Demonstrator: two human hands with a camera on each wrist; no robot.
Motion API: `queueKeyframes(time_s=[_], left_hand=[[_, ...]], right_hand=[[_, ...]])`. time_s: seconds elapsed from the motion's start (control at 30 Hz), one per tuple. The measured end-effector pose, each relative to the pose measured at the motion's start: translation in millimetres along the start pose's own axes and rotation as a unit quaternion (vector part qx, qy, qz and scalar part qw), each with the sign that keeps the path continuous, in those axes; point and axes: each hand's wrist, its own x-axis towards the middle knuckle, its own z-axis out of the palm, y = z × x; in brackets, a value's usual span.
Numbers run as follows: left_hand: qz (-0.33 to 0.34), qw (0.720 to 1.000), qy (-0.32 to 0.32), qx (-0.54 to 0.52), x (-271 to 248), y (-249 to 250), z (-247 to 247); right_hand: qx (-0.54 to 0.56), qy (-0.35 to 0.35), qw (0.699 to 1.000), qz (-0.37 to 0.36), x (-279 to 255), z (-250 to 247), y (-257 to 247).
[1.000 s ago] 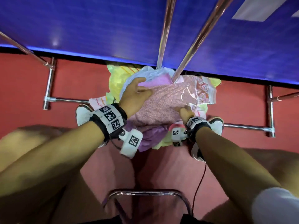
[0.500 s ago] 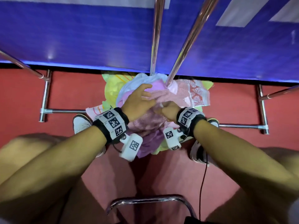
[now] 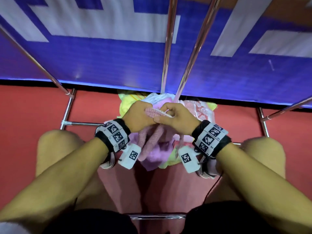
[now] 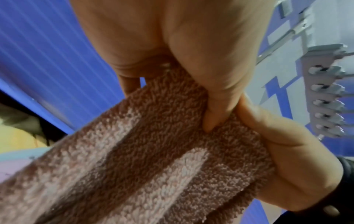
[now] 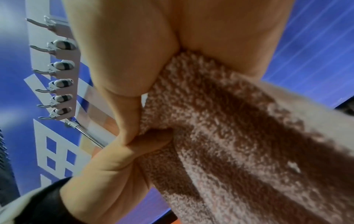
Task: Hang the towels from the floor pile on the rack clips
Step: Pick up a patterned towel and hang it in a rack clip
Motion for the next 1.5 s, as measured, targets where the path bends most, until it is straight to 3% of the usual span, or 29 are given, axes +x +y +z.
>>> queueKeyframes(time_s=[0.1, 0.17, 0.3, 0.4, 0.53, 0.63, 0.73, 0.9, 1.07, 1.17, 1.27, 1.33, 1.4, 1.5], left_hand=[[0.03, 0.999, 0.028, 0.032, -24.4, 17.4, -4.0], [0.018, 0.996, 0.084, 0.018, -39.8, 24.2, -1.6], [0.004, 0.972, 0.206, -0.108, -67.8, 38.0, 9.3], [-0.011, 0.959, 0.239, -0.15, -82.1, 30.6, 12.9], [-0.03, 0.962, 0.26, -0.076, -98.2, -0.3, 13.7], [-0.063, 0.955, 0.282, -0.059, -101.3, -16.5, 18.5], [-0.098, 0.941, 0.305, -0.108, -97.1, -19.2, 27.2], [-0.071, 0.962, 0.253, -0.072, -102.1, -16.0, 58.1], [-0.048, 0.989, 0.04, -0.134, -111.2, -2.4, 94.9], [-0.076, 0.989, -0.035, -0.121, -113.8, -6.8, 105.3], [-0.081, 0.996, -0.024, -0.03, -110.3, -9.1, 99.8], [-0.08, 0.996, 0.032, -0.023, -104.4, -6.1, 89.1], [-0.066, 0.991, 0.105, -0.042, -97.3, -8.9, 77.3], [-0.043, 0.988, 0.136, -0.061, -92.0, -7.4, 67.8]], right_hand=[[-0.003, 0.003, 1.0, -0.005, -16.5, 11.0, -8.5], [-0.011, 0.015, 1.0, 0.008, -28.3, 13.9, -15.5], [-0.135, 0.007, 0.991, 0.012, -49.9, 12.3, -3.4], [-0.173, 0.037, 0.981, 0.076, -66.7, 16.4, 23.9], [-0.191, 0.048, 0.974, 0.111, -85.7, 27.1, 47.4], [-0.193, 0.084, 0.976, 0.063, -92.3, 34.2, 44.3], [-0.096, 0.139, 0.985, 0.017, -96.2, 38.2, 38.1], [0.091, 0.166, 0.98, 0.057, -103.3, 41.1, 44.5], [0.203, 0.185, 0.959, 0.078, -98.2, 42.0, 53.3], [0.258, 0.185, 0.946, 0.07, -95.2, 36.3, 48.5], [0.291, 0.193, 0.934, 0.074, -91.5, 29.3, 44.1], [0.266, 0.233, 0.932, 0.075, -88.4, 24.9, 45.0], [0.183, 0.289, 0.936, 0.077, -87.7, 18.8, 49.9], [0.045, 0.313, 0.943, 0.104, -91.8, 14.4, 53.6]])
